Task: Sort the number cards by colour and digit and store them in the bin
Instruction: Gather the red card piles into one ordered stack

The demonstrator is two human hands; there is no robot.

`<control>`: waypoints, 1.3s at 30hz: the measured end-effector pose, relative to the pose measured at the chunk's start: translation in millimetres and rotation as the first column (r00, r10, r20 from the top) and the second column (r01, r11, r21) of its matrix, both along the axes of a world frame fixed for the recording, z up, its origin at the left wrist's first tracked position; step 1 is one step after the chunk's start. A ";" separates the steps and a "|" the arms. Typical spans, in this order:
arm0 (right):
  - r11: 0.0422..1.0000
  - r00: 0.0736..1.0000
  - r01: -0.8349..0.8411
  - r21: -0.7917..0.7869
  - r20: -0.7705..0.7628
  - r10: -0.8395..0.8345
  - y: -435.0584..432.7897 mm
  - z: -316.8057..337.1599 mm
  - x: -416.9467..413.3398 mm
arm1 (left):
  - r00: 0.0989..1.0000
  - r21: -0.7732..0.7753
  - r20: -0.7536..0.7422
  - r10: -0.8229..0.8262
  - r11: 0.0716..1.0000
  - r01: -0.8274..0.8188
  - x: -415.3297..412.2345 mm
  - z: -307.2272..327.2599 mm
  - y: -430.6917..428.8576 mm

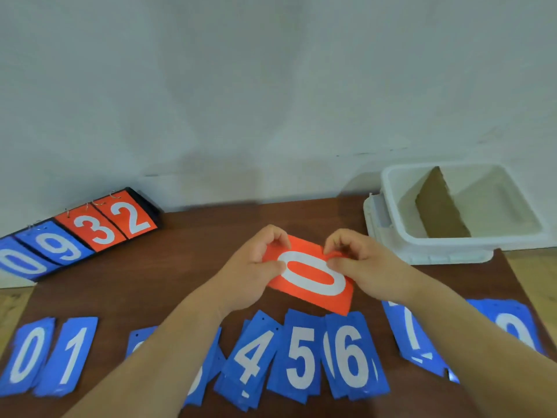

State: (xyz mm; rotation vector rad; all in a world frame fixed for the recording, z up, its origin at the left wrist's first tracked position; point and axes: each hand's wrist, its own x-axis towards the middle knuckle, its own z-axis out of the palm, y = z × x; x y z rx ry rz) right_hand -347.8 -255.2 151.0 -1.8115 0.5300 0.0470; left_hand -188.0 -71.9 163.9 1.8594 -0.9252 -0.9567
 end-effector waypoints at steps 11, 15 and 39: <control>0.952 0.946 0.302 0.045 0.112 -0.306 -54.8 42.0 -67.9 | 0.944 -0.224 -0.118 0.309 0.917 -0.329 -72.4 27.0 -82.7; 0.906 0.897 0.412 0.101 0.128 -0.422 -59.6 30.7 -80.2 | 0.940 -0.173 -0.263 0.218 0.948 -0.268 -114.4 9.1 -104.0; 0.715 0.814 0.224 -0.663 -0.276 -0.511 -170.6 -1.1 -30.7 | 0.989 0.090 0.057 0.135 0.986 -0.140 -59.9 -87.4 -221.6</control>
